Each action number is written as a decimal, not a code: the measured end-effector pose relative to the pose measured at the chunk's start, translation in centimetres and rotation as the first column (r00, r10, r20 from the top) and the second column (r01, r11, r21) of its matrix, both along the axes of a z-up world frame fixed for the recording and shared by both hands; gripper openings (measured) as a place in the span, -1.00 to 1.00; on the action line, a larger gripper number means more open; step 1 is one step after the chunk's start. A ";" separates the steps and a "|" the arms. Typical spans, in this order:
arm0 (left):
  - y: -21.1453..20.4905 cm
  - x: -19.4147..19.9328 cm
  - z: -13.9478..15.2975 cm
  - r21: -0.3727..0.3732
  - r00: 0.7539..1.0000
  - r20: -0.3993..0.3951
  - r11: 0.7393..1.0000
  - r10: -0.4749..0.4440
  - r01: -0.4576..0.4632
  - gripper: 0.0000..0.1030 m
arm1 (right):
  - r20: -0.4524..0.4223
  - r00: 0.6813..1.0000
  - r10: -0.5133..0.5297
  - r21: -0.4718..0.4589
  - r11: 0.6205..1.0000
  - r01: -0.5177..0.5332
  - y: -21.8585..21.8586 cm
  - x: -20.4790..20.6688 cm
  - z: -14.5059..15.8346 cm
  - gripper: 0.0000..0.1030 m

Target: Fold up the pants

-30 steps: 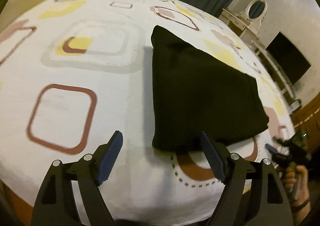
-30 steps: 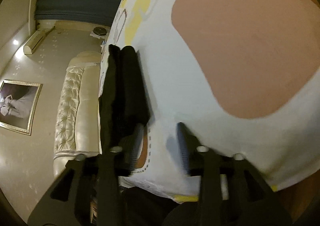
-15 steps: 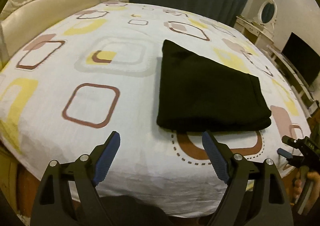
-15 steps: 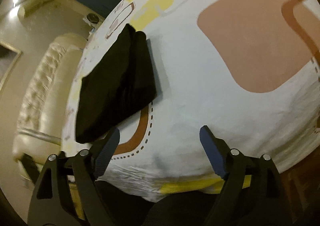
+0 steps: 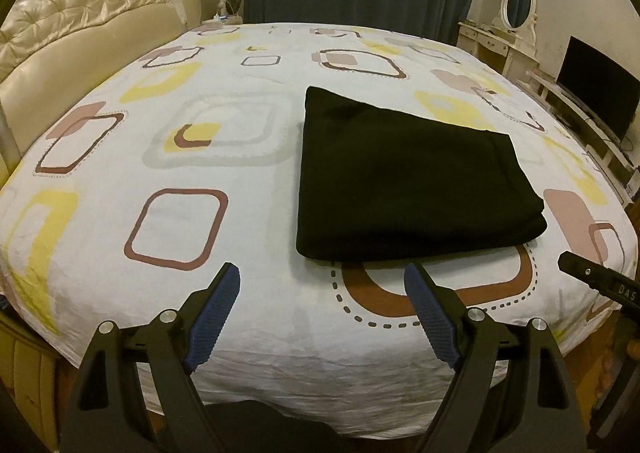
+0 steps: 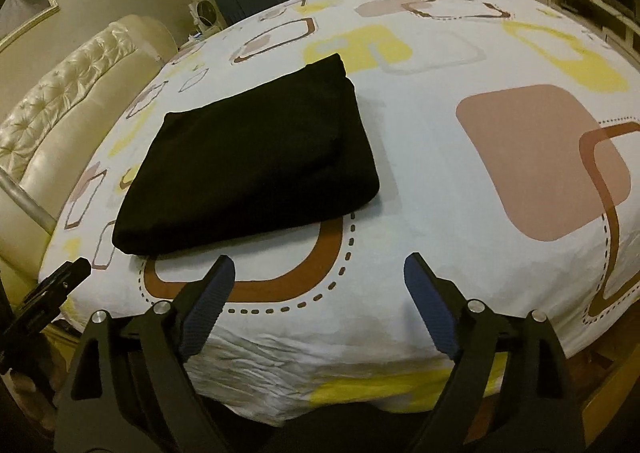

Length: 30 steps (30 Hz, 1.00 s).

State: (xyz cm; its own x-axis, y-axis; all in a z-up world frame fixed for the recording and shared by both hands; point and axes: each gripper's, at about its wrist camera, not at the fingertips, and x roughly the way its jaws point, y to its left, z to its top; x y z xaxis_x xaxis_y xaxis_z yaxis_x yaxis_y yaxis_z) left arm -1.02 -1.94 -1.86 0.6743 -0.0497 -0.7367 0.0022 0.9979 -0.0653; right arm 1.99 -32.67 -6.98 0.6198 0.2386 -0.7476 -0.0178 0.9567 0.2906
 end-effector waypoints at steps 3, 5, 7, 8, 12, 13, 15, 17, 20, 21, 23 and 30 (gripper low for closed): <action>0.0 0.1 -0.1 -0.004 1.000 -0.010 1.000 -0.002 0.002 0.62 | 0.002 1.000 0.009 -0.037 0.999 -0.009 0.4 0.2 -0.3 0.69; 0.0 0.2 0.0 0.001 1.000 -0.012 1.000 -0.003 0.003 0.62 | -0.003 1.000 0.011 -0.036 0.999 -0.012 0.5 0.1 -0.6 0.69; 0.1 0.1 0.0 -0.001 1.000 -0.007 1.000 0.002 -0.002 0.62 | -0.005 1.000 0.013 -0.034 0.999 -0.013 0.6 0.1 -0.7 0.69; 0.1 0.1 0.0 -0.001 1.000 -0.006 1.000 0.004 -0.004 0.62 | -0.006 1.000 0.016 -0.037 0.999 -0.017 0.6 0.1 -0.7 0.69; 0.1 0.1 0.0 -0.003 1.000 -0.010 1.000 0.004 -0.004 0.64 | -0.001 1.000 0.018 -0.044 0.999 -0.018 0.6 0.1 -0.7 0.69; 0.1 0.1 -0.1 -0.004 1.000 -0.012 1.000 0.005 -0.005 0.66 | -0.002 1.000 0.017 -0.044 0.999 -0.017 0.6 0.1 -0.7 0.69; 0.1 0.1 -0.1 -0.004 1.000 -0.013 1.000 0.004 -0.004 0.67 | -0.003 1.000 0.016 -0.045 0.999 -0.016 0.6 0.1 -0.7 0.69; 0.0 0.1 0.0 0.003 1.000 -0.010 1.000 0.004 -0.004 0.67 | -0.007 1.000 0.017 -0.048 0.999 -0.017 0.5 0.2 -0.7 0.69; -0.2 -0.1 -0.1 0.015 1.000 -0.007 1.000 0.002 -0.002 0.67 | -0.009 1.000 0.016 -0.042 0.999 -0.017 0.5 0.2 -0.8 0.69; -0.2 0.0 -0.1 0.012 1.000 -0.010 1.000 0.000 0.000 0.67 | -0.008 1.000 0.017 -0.043 0.999 -0.017 0.5 0.2 -0.7 0.69; -0.3 -0.1 -0.2 0.006 1.000 -0.017 1.000 0.002 -0.002 0.67 | -0.004 1.000 0.021 -0.044 0.999 -0.021 0.5 0.2 -0.8 0.69; -0.4 -0.2 -0.1 0.011 1.000 -0.011 1.000 0.005 -0.004 0.67 | -0.009 1.000 0.022 -0.043 0.999 -0.023 0.6 0.2 -0.8 0.70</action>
State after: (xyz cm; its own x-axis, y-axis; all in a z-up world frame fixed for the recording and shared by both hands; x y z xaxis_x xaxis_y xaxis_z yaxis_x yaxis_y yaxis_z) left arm -1.26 -2.33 -1.99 0.6663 -0.0389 -0.7446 -0.0029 0.9985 -0.0549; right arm 2.22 -32.05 -7.83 0.6083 0.2201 -0.7626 -0.0372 0.9676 0.2497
